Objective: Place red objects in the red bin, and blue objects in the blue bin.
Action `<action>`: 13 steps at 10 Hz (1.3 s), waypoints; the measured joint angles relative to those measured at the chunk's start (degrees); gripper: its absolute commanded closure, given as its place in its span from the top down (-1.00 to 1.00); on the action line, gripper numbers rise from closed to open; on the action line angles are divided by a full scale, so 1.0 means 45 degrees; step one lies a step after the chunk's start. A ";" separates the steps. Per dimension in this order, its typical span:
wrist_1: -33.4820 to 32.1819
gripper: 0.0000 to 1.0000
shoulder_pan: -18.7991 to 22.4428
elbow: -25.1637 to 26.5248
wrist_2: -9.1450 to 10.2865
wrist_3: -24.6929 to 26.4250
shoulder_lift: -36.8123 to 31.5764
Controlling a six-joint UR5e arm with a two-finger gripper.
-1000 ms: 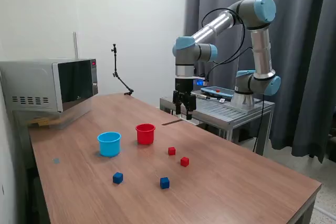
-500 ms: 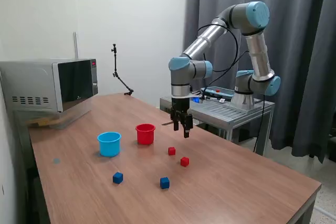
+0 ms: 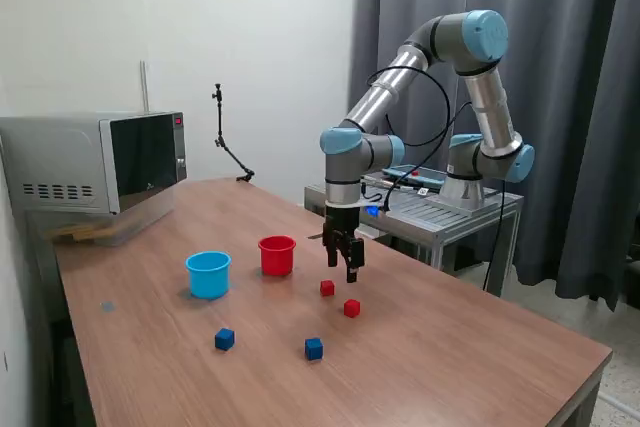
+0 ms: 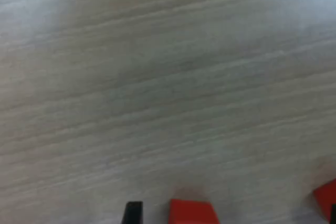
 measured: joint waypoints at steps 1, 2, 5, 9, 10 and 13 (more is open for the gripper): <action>-0.0152 1.00 0.0044 -0.0027 -0.0194 0.0247 0.0092; -0.0262 1.00 0.0075 -0.0057 -0.0321 0.0395 0.0185; -0.0677 1.00 0.0043 -0.0145 -0.0453 0.0880 0.0388; -0.1357 1.00 -0.0086 0.0019 -0.0626 0.1358 0.0770; -0.1400 1.00 -0.0152 0.0048 -0.0647 0.1376 0.0809; -0.1420 1.00 -0.0273 -0.0057 -0.0700 0.1363 0.0829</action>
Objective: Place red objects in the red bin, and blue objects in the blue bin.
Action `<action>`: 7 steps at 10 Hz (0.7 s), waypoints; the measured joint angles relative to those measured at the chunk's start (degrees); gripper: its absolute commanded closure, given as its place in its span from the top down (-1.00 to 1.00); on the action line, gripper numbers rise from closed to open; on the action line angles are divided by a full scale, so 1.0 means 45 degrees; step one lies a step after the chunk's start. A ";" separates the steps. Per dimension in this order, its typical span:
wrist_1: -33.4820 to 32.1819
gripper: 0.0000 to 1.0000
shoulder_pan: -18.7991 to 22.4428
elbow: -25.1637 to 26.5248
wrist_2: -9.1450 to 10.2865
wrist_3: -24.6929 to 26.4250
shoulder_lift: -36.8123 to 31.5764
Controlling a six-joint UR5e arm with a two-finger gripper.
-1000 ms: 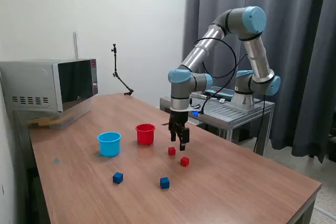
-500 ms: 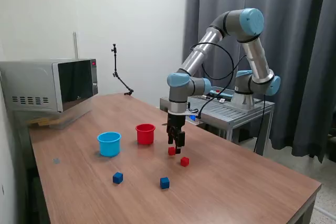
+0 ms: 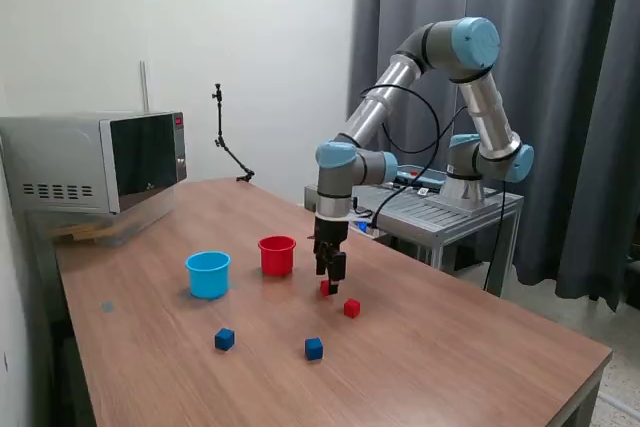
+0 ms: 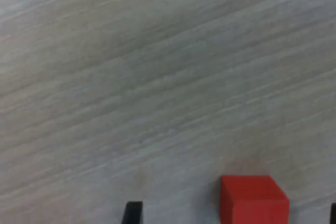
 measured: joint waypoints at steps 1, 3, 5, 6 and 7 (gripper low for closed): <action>0.0042 1.00 0.0028 -0.0040 0.0004 -0.0032 -0.0009; 0.0130 1.00 0.0106 -0.0125 0.0017 -0.0073 -0.0030; 0.0213 1.00 0.0153 -0.0131 0.0015 -0.0098 -0.0040; 0.0235 1.00 0.0161 -0.0119 0.0013 -0.0107 -0.0041; 0.0251 1.00 0.0164 -0.0111 0.0013 -0.0113 -0.0041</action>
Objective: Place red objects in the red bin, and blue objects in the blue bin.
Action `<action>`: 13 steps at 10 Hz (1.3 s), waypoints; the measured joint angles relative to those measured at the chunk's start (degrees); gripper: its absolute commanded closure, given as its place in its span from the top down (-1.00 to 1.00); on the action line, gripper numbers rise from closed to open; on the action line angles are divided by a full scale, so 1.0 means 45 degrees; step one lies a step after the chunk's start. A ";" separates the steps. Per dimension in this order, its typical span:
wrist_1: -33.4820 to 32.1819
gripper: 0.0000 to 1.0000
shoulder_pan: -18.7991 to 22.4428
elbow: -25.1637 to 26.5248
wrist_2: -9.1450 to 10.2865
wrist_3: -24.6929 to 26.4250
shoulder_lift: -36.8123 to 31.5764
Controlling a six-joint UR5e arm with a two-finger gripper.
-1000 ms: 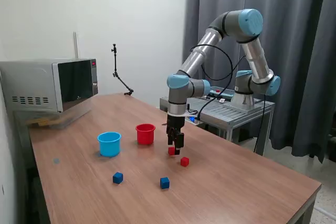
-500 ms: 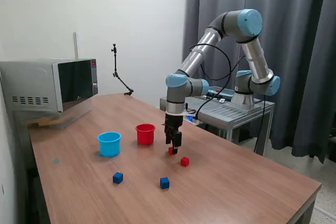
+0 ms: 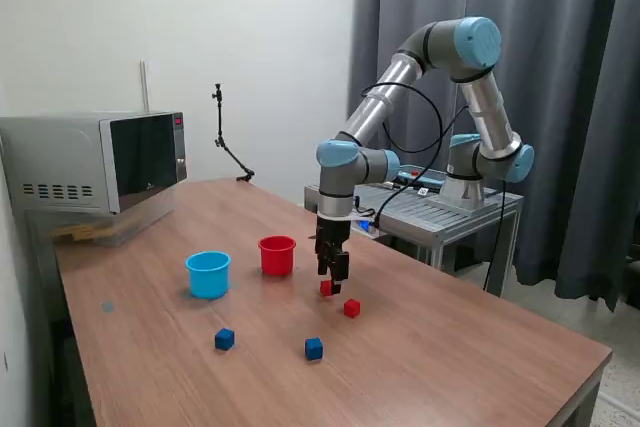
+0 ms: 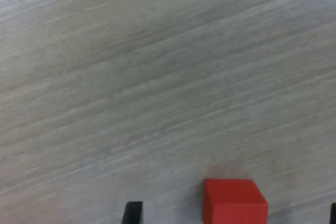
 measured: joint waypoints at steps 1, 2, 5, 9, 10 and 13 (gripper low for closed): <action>0.0035 -1.00 0.0005 0.0000 0.0004 -0.0020 0.0003; 0.0064 -1.00 0.0025 -0.0008 0.0012 -0.0044 0.0007; 0.0098 -1.00 0.0138 -0.0047 0.0027 -0.0110 0.0038; 0.0103 -1.00 0.0162 -0.0083 -0.0027 -0.0116 0.0057; 0.0102 -1.00 0.0162 -0.0105 -0.0047 -0.0123 0.0057; 0.0242 -1.00 0.0163 -0.0287 -0.0056 -0.0152 0.0039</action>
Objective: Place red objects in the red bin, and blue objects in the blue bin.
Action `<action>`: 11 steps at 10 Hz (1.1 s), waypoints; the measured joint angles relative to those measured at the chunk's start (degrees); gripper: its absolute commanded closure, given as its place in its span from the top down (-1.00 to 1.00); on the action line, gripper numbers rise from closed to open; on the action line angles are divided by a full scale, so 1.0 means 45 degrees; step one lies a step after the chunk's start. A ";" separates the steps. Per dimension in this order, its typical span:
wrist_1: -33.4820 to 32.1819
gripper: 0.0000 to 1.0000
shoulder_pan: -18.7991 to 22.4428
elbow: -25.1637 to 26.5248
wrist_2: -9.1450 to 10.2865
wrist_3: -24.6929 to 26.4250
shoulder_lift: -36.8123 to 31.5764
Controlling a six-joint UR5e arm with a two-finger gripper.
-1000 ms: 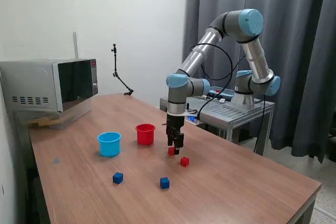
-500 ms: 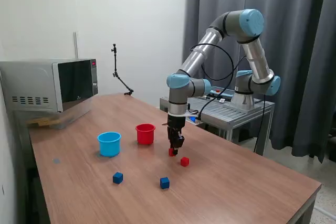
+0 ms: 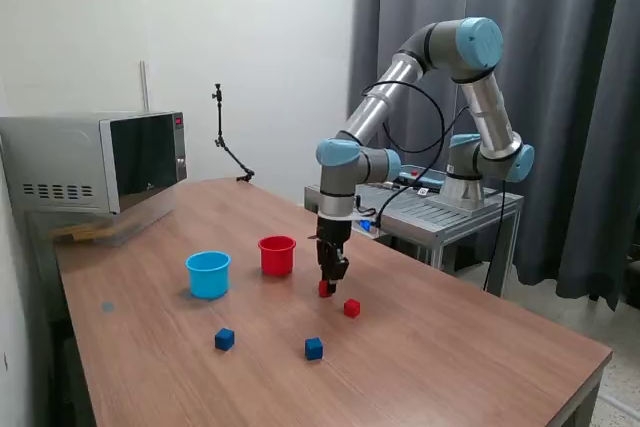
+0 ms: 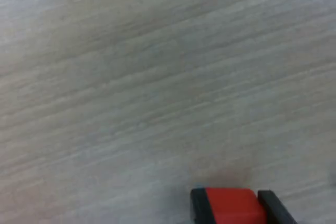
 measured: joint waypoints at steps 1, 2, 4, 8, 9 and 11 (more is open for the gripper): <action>0.0294 -1.00 0.0007 -0.0123 -0.0001 -0.0005 -0.0020; 0.0647 -1.00 0.0007 -0.0290 -0.0001 -0.0008 -0.0049; 0.1370 -1.00 -0.0014 -0.0645 0.0009 -0.0010 -0.0163; 0.2290 -1.00 -0.0117 -0.1395 0.0033 -0.0010 -0.0623; 0.2372 -1.00 -0.0132 -0.1587 0.0034 -0.0006 -0.0696; 0.2614 -1.00 -0.0172 -0.2015 0.0029 -0.0005 -0.0802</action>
